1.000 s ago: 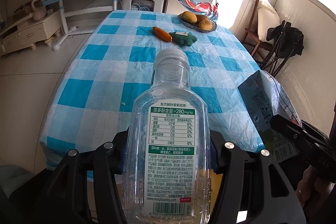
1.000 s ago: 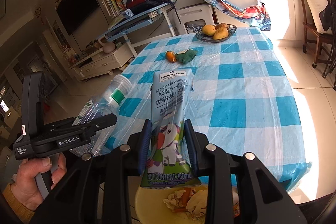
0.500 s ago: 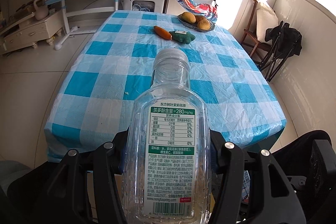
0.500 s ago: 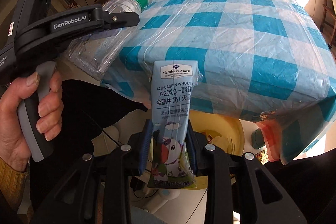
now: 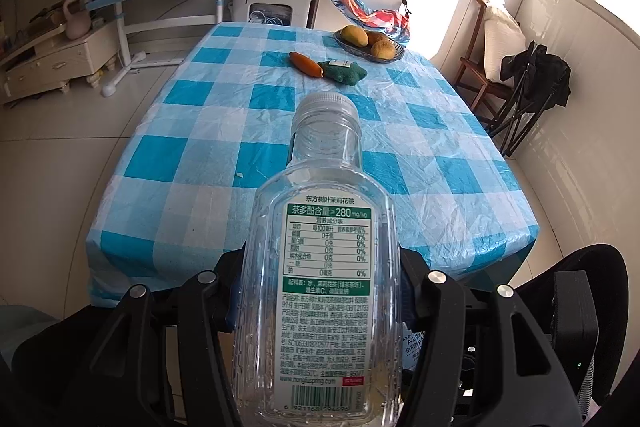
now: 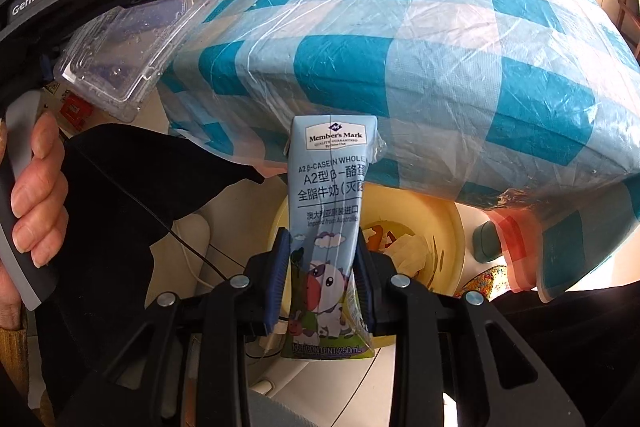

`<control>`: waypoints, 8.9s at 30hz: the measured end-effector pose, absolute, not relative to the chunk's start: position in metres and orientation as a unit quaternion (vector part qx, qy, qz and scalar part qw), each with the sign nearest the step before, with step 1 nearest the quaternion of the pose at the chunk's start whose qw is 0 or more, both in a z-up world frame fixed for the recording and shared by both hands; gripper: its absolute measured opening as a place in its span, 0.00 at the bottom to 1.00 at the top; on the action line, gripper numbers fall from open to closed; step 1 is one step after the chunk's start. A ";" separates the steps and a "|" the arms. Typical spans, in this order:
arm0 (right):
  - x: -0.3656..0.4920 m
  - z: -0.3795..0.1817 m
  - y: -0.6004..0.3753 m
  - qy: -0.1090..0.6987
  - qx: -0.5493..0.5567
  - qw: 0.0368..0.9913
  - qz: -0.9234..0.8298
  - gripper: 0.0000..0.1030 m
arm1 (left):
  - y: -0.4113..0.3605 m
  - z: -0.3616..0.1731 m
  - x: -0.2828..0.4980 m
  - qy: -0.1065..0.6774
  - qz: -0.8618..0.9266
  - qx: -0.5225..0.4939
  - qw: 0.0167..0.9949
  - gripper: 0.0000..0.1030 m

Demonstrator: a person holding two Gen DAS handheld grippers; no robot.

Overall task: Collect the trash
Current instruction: 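Carry carton and bottle to the basin and open the right tool over it, then lower the clear water bottle into the yellow basin and open the left tool, then move the right tool to the green sponge and grasp it, then grasp the orange carrot-shaped peel with the left tool while the right tool holds the sponge, then lift and carry the peel and the sponge over the yellow basin with both tools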

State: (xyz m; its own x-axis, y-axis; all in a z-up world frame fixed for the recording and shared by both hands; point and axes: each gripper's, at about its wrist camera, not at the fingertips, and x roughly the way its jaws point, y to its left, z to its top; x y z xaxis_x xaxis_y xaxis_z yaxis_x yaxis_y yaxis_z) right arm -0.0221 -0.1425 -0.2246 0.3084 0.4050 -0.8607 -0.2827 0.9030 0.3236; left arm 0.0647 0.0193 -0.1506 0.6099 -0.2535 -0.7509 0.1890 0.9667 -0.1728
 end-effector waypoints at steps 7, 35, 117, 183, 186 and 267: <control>-0.020 -0.223 -0.149 0.544 0.069 0.812 0.201 0.35 | 0.017 -0.151 0.061 0.426 -0.125 -0.035 0.895 0.53; -0.036 -0.153 -0.196 0.348 0.140 0.917 0.133 0.56 | -0.006 -0.188 0.029 0.466 -0.156 -0.016 0.871 0.53; 0.268 -0.182 -0.166 0.442 0.116 0.881 0.124 0.26 | 0.080 -0.206 0.062 0.402 -0.074 -0.132 0.903 0.65; 0.147 -0.186 -0.204 0.489 0.143 0.837 0.202 0.28 | -0.033 -0.207 0.368 0.433 -0.108 -0.042 0.894 0.18; 0.146 -0.187 -0.203 0.489 0.142 0.836 0.203 0.28 | -0.035 -0.206 0.361 0.433 -0.117 -0.031 0.893 0.16; -0.033 -0.136 -0.201 0.351 0.102 0.917 0.162 0.28 | 0.011 -0.154 0.012 0.405 -0.158 -0.033 0.900 0.15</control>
